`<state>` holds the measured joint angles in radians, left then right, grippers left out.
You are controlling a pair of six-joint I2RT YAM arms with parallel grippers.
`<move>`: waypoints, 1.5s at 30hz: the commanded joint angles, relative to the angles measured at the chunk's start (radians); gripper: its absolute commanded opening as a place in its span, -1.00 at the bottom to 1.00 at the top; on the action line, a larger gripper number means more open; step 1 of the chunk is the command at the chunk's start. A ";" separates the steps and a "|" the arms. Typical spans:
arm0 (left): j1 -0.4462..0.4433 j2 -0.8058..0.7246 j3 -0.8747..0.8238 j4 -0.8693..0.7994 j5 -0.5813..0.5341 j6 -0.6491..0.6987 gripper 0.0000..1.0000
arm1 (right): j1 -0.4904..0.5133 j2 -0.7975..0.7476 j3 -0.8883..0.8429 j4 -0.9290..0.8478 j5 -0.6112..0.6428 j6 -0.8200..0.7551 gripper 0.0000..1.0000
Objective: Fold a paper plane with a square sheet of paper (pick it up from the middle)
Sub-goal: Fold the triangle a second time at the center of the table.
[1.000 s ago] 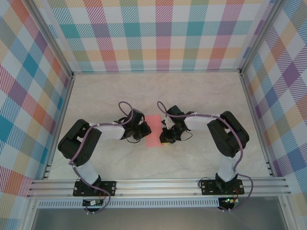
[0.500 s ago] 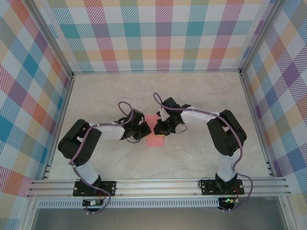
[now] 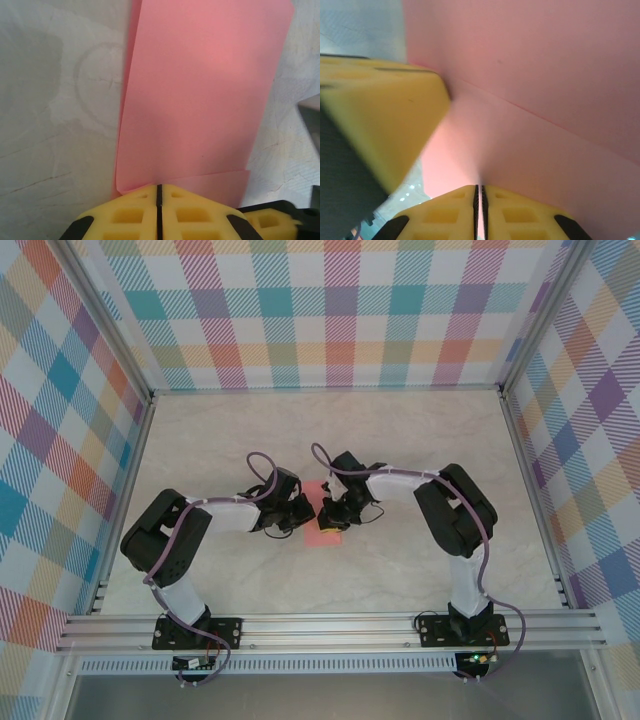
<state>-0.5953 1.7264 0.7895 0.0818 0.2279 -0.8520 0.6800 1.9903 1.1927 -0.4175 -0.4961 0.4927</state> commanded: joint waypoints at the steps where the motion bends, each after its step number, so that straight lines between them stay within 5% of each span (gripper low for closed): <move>1: -0.008 0.063 -0.030 -0.087 -0.074 0.001 -0.82 | 0.008 -0.026 -0.081 -0.003 -0.001 -0.003 -0.74; 22: -0.005 0.063 -0.024 -0.060 -0.031 0.011 -0.81 | -0.035 -0.310 -0.360 0.045 -0.011 0.013 -0.74; 27: -0.009 0.016 0.011 -0.021 0.045 0.010 -0.70 | -0.036 -0.395 -0.277 0.020 0.131 0.015 -0.71; 32: -0.011 -0.042 0.024 0.032 0.088 -0.024 -0.56 | -0.037 -0.317 -0.156 0.004 0.222 0.007 -0.65; 45: -0.015 -0.133 -0.112 0.113 0.072 -0.117 -0.33 | -0.046 -0.109 -0.039 0.026 0.192 -0.003 -0.64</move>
<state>-0.5953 1.6016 0.7052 0.1562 0.2909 -0.9363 0.6399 1.8614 1.1210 -0.3843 -0.2955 0.5003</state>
